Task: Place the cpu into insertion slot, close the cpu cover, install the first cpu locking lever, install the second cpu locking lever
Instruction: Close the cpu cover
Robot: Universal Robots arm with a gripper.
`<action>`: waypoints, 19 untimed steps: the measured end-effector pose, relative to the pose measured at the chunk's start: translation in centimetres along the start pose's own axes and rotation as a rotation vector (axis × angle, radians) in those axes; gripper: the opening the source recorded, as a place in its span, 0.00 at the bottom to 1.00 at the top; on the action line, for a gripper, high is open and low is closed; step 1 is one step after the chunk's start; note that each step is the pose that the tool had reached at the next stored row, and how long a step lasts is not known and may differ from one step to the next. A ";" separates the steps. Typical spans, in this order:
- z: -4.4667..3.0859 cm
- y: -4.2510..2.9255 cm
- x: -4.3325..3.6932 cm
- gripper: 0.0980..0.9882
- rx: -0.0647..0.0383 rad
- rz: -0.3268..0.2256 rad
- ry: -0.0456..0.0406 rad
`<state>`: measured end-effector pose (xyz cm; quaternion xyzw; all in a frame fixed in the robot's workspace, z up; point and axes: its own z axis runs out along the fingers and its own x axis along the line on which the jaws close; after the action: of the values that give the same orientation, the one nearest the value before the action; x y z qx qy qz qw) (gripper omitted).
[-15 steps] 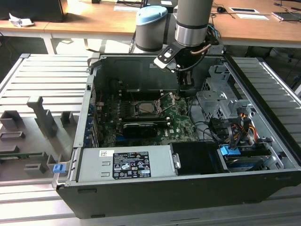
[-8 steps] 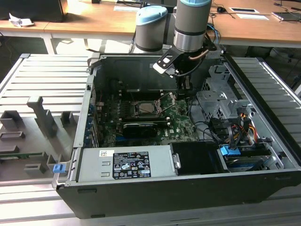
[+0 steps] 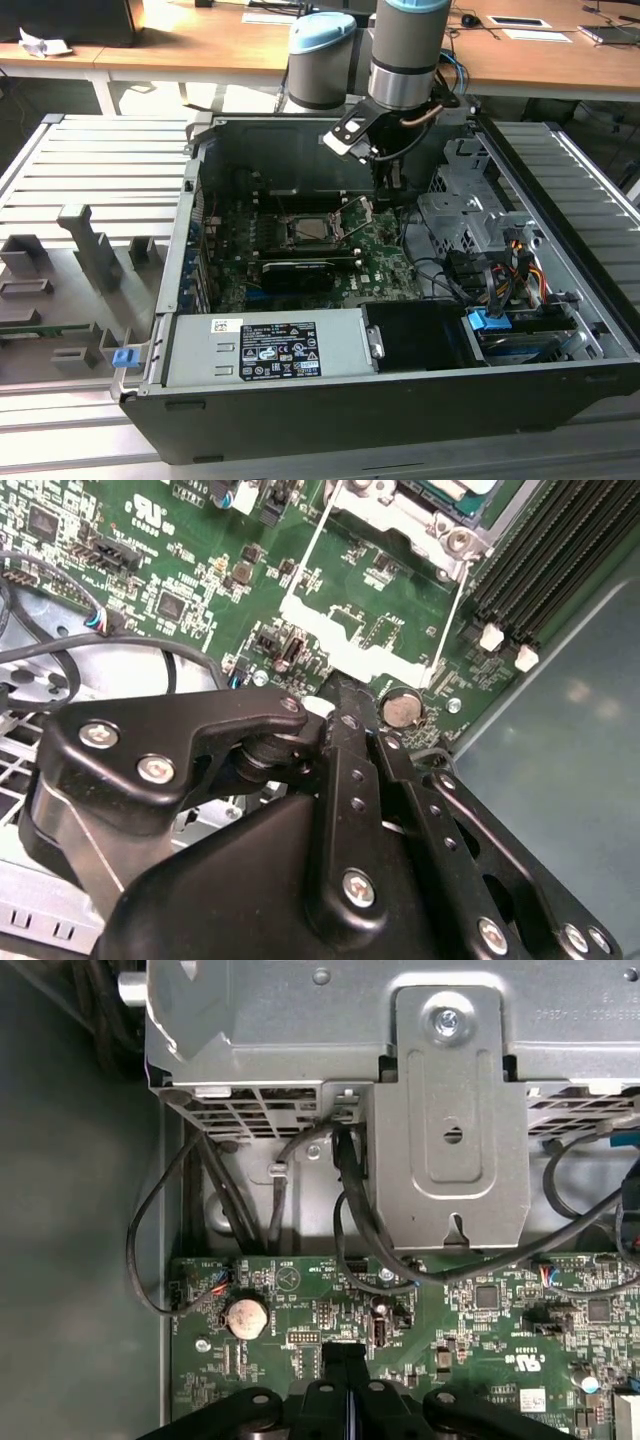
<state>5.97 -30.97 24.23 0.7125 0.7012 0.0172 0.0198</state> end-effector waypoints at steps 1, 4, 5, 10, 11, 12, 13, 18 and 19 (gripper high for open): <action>-0.13 -0.08 0.00 0.01 0.005 0.000 0.0004; -0.35 -0.15 0.00 0.01 0.015 0.000 0.0013; -0.39 -0.15 0.00 0.01 0.018 0.000 0.0016; -0.76 -0.29 -0.01 0.01 0.035 0.000 0.0087; -0.79 -0.34 -0.01 0.01 0.037 0.001 0.0097; -0.80 -0.42 -0.01 0.01 0.037 0.001 0.0115; -0.80 -0.49 -0.01 0.01 0.038 0.000 0.0119; -0.85 -1.17 -0.02 0.01 0.038 0.001 0.0117; -0.85 -1.26 -0.02 0.01 0.038 0.001 0.0116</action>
<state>4.66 -30.97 25.02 0.7128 0.7013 0.0081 0.0024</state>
